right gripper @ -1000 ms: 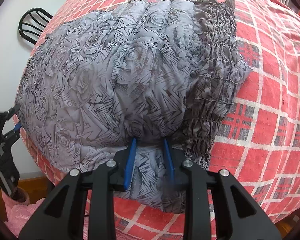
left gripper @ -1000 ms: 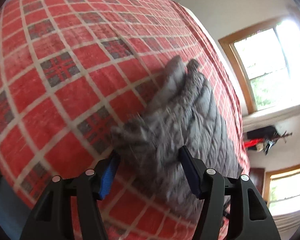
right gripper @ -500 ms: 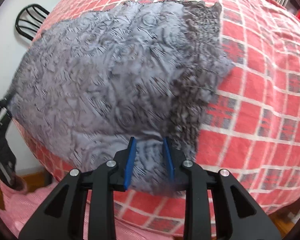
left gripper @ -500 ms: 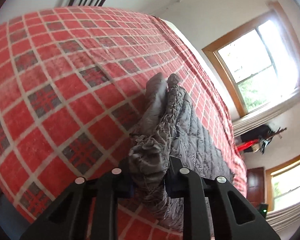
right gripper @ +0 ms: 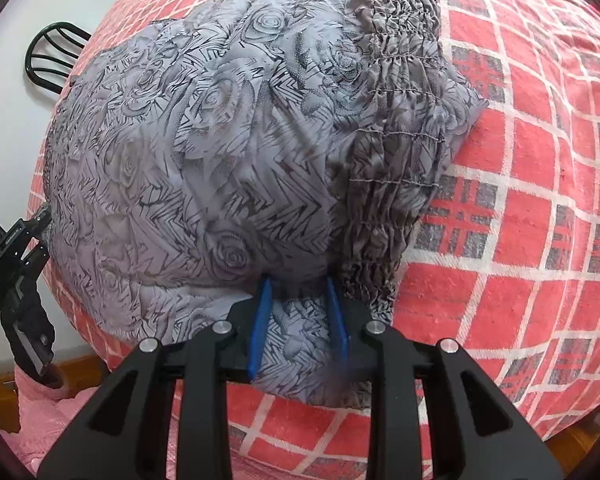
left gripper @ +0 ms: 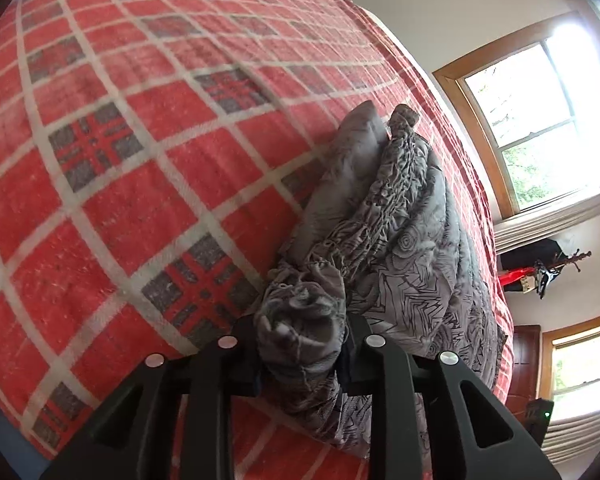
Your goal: Fold large clothes
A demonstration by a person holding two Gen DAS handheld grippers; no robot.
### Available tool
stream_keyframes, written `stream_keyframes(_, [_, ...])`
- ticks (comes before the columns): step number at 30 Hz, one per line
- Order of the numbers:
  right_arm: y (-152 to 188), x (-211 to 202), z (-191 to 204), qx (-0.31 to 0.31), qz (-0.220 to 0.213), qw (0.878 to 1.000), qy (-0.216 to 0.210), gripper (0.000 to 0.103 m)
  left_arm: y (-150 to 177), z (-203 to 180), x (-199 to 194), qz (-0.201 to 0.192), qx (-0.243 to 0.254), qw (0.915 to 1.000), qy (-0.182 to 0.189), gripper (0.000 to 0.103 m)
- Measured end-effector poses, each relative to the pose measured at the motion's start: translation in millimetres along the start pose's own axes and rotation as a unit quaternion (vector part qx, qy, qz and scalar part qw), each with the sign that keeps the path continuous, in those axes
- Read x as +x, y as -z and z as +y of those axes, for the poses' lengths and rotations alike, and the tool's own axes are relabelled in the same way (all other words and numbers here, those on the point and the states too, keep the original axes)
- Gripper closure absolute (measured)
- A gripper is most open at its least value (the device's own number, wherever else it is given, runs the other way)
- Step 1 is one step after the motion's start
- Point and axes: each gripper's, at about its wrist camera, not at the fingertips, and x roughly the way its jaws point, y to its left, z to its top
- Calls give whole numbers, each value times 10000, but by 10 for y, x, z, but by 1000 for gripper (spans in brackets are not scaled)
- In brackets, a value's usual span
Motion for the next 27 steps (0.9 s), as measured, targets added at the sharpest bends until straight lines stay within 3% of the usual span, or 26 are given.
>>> stream_keyframes(7, [85,-133,-34,171,-100,9996,-215,74,-58,-61,-126,-92,-146,9997,173,81])
stream_keyframes(9, [149,-357,-83,190,-276,9991,-256,73,-59,-210,-323,-286,90,9992,278,82])
stream_keyframes(11, [182,-670,-107,138,-660,9973,-282,63,-45,-446,-508,-480,439,9974,321,82])
stream_keyframes(14, [245,-1058,-175,134,-1050,9942,-188,61,16,-917,-759,-742,1136,9899,415,82])
stream_keyframes(19, [364,-1502,-368,262,-1462,9887,-210,61,276,-1887,-1021,-926,2503,9615,662,83])
stream_keyframes(22, [482,-1690,-353,261,-1679,9852,-220,60,517,-2379,-997,-755,3162,9418,860,83])
stream_keyframes(27, [556,-1792,-393,327,-1854,9818,-239,59,960,-2929,-798,-491,4002,9108,889,83])
